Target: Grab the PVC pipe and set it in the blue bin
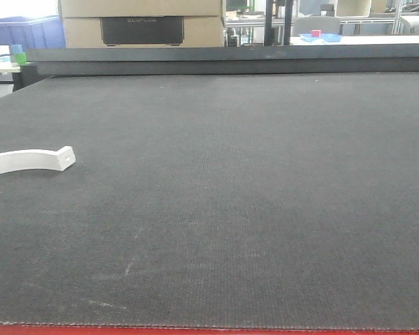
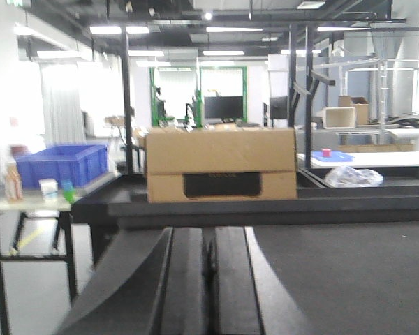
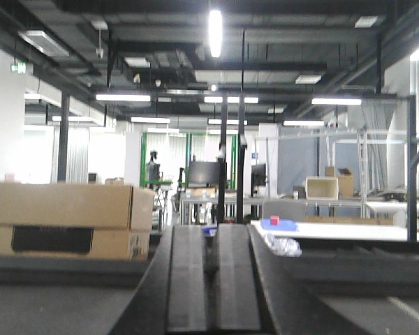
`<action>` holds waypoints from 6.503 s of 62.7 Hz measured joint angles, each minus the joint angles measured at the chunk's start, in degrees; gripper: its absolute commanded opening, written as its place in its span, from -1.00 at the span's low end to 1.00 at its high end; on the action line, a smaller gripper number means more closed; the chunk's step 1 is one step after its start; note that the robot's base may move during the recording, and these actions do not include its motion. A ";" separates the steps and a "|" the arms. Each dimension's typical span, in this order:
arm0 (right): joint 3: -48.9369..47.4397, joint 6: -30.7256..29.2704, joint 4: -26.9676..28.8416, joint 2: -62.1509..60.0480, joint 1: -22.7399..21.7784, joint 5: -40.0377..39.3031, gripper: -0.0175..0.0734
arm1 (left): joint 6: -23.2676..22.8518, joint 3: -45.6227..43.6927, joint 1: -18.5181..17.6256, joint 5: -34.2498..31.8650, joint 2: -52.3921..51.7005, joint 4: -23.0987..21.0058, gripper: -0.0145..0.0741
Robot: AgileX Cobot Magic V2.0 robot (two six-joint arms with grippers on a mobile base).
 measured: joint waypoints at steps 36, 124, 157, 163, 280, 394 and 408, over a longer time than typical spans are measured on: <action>-30.10 0.00 3.62 38.67 0.00 38.22 -0.98 | 0.00 -27.28 0.00 25.57 44.99 -0.51 -0.92; -43.75 10.94 3.77 89.86 0.00 61.29 0.01 | 0.00 -28.08 0.00 27.93 69.94 -5.66 -0.92; -43.75 13.15 5.20 94.72 0.00 55.82 0.01 | 0.00 -28.08 0.00 28.73 70.03 -5.77 -0.92; -43.75 13.28 5.20 95.42 0.00 55.82 0.01 | 0.00 -28.08 0.00 28.82 70.03 -6.51 -0.92; -49.37 0.00 6.70 81.58 7.57 60.10 -0.98 | 10.36 -38.39 7.79 39.34 88.40 -9.08 -0.39; -49.47 0.00 7.29 76.68 7.57 58.73 -0.98 | 4.23 -38.78 4.88 45.35 93.33 -7.01 -0.92; -49.47 0.00 7.41 70.06 7.57 57.27 -0.98 | 4.23 -38.78 4.88 44.15 80.79 -13.73 -0.92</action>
